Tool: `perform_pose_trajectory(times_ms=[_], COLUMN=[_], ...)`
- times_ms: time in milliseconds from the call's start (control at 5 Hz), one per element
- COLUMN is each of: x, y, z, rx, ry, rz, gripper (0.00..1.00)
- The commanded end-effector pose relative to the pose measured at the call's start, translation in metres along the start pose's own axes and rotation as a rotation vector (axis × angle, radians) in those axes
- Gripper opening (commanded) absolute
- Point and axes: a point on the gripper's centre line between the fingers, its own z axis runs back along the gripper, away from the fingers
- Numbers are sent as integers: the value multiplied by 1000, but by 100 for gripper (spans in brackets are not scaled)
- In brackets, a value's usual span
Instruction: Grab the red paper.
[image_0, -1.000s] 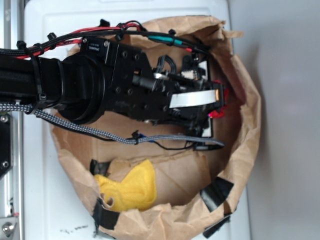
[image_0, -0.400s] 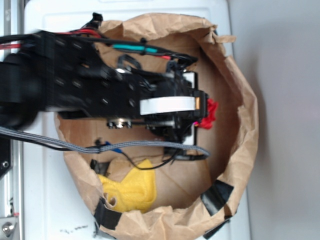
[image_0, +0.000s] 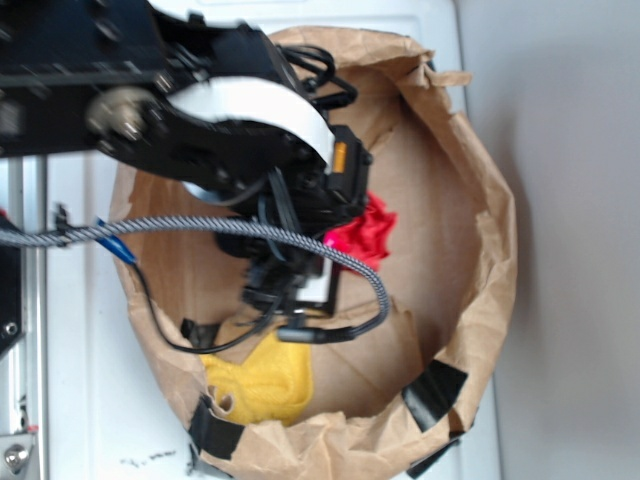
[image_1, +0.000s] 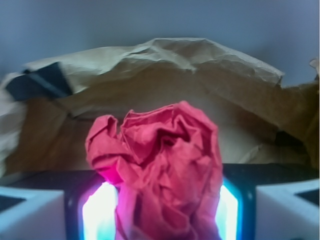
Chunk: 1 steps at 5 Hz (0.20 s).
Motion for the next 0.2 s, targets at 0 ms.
perform_pose_trajectory(times_ms=[0], x=[-1], y=[-4], z=[28], rx=[103], ry=[-105], rz=[-126], gripper=[93])
